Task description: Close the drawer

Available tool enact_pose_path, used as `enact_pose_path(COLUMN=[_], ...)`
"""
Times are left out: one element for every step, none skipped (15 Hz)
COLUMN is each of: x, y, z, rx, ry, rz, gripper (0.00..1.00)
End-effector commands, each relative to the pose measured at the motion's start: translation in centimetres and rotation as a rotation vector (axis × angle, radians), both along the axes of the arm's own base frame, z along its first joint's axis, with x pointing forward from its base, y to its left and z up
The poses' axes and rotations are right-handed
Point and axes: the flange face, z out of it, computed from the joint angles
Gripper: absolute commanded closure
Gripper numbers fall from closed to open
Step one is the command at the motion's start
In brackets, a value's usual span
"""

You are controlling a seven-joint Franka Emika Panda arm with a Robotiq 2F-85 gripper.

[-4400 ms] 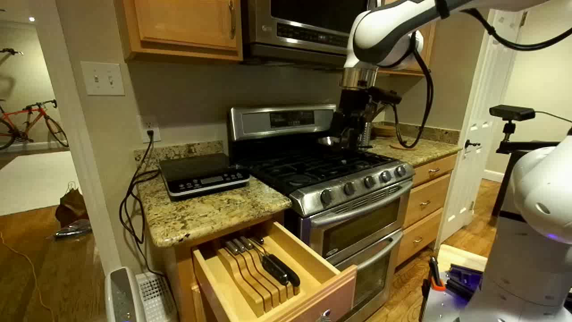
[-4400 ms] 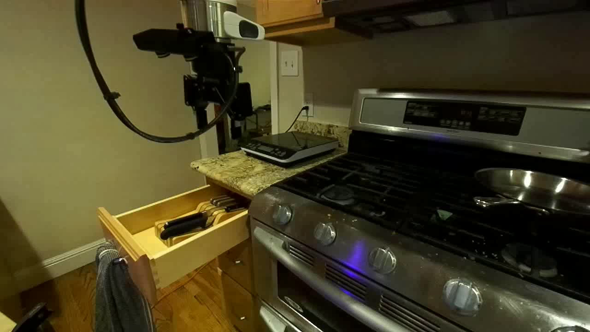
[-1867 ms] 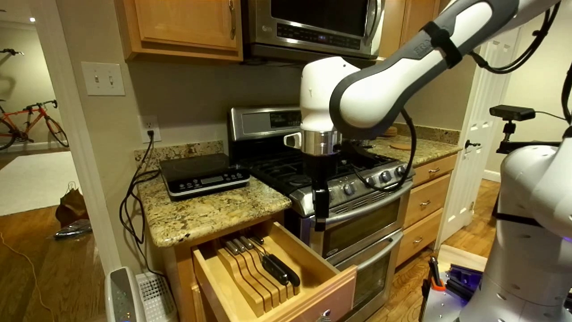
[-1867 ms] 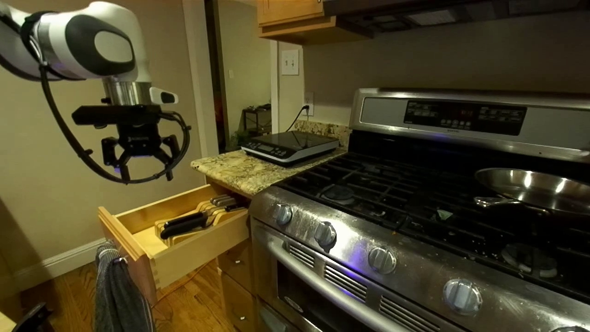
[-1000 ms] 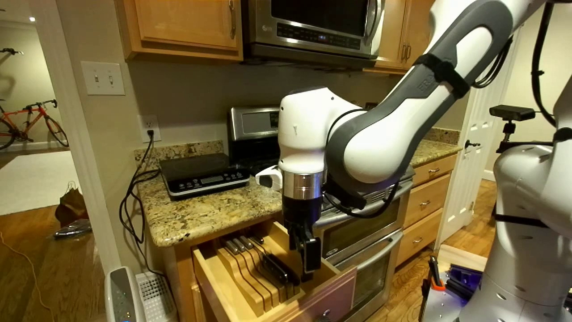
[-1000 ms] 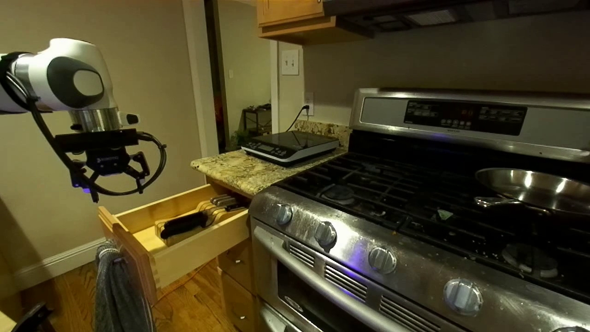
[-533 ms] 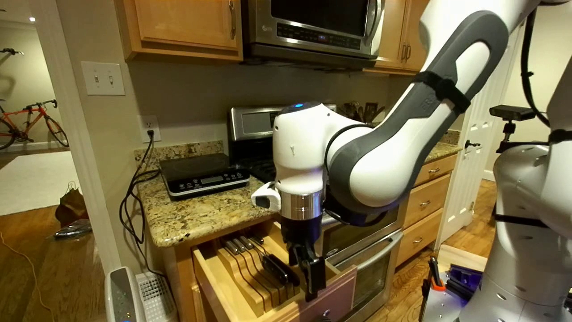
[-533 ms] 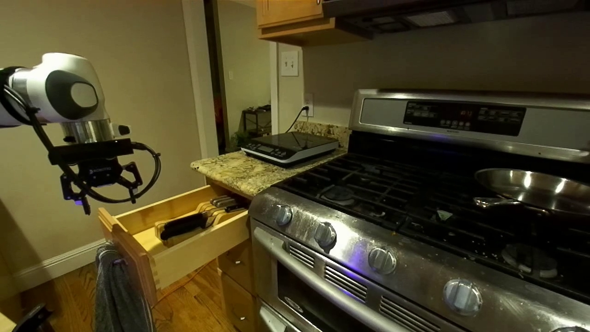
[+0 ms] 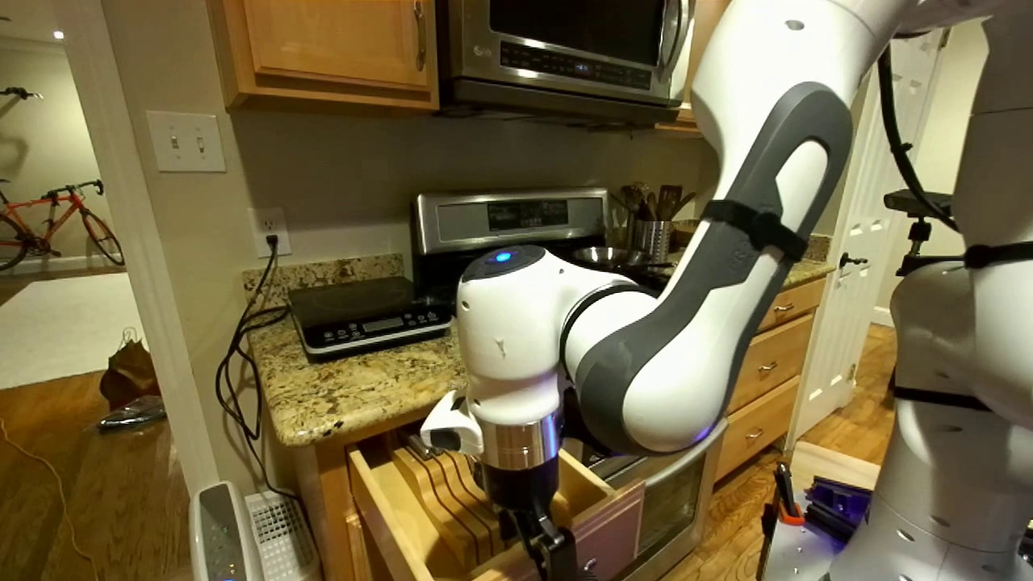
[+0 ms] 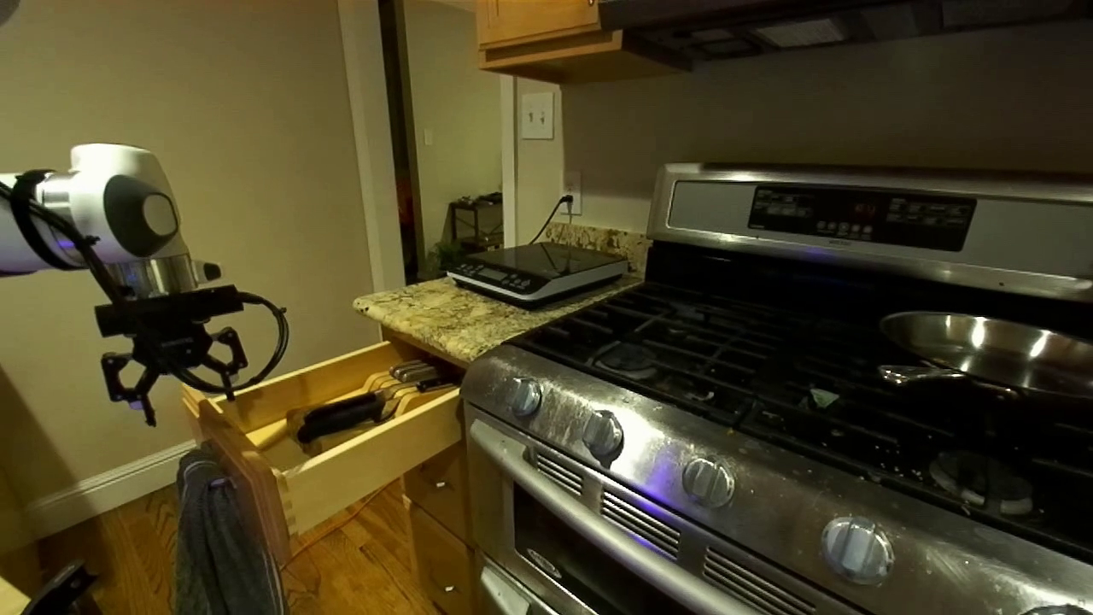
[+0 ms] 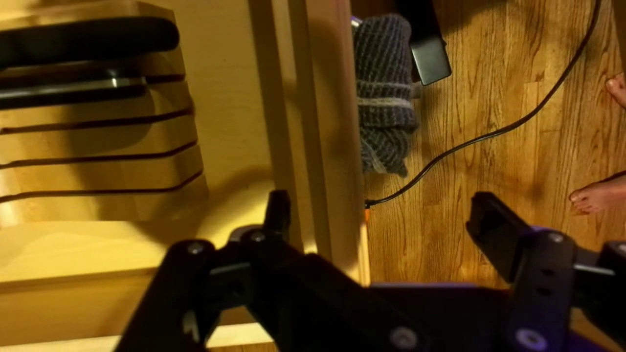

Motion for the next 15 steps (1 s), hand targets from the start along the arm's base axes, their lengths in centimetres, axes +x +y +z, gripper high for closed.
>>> enact_pose_path(x=[1.0, 1.3, 1.6, 1.9, 2.1, 2.5, 2.7, 3.2, 3.4, 3.9, 4.3, 5.0, 5.7, 6.6, 7.4], y=[1.0, 1.2, 1.3, 1.3, 1.4, 1.4, 1.3, 1.2, 1.2, 1.0, 0.9, 0.5, 0.2, -0.2, -0.5], z=[-0.7, -0.9, -1.0, -1.2, -1.3, -1.4, -1.5, -1.5, -1.7, -1.8, -1.8, -1.8, -1.7, -1.7, -1.7], rx=[0.006, 0.002, -0.003, -0.009, -0.013, -0.018, -0.022, -0.026, -0.029, -0.034, -0.037, -0.039, -0.041, -0.045, -0.047], ry=[-0.028, -0.034, -0.039, -0.044, -0.049, -0.054, -0.058, -0.065, -0.066, -0.070, -0.076, -0.083, -0.089, -0.098, -0.107], rz=[0.049, 0.062, 0.072, 0.084, 0.095, 0.106, 0.113, 0.119, 0.123, 0.127, 0.133, 0.126, 0.121, 0.116, 0.113], gripper=[0.32, 0.37, 0.44, 0.52, 0.58, 0.65, 0.71, 0.78, 0.84, 0.89, 0.92, 0.93, 0.89, 0.89, 0.89])
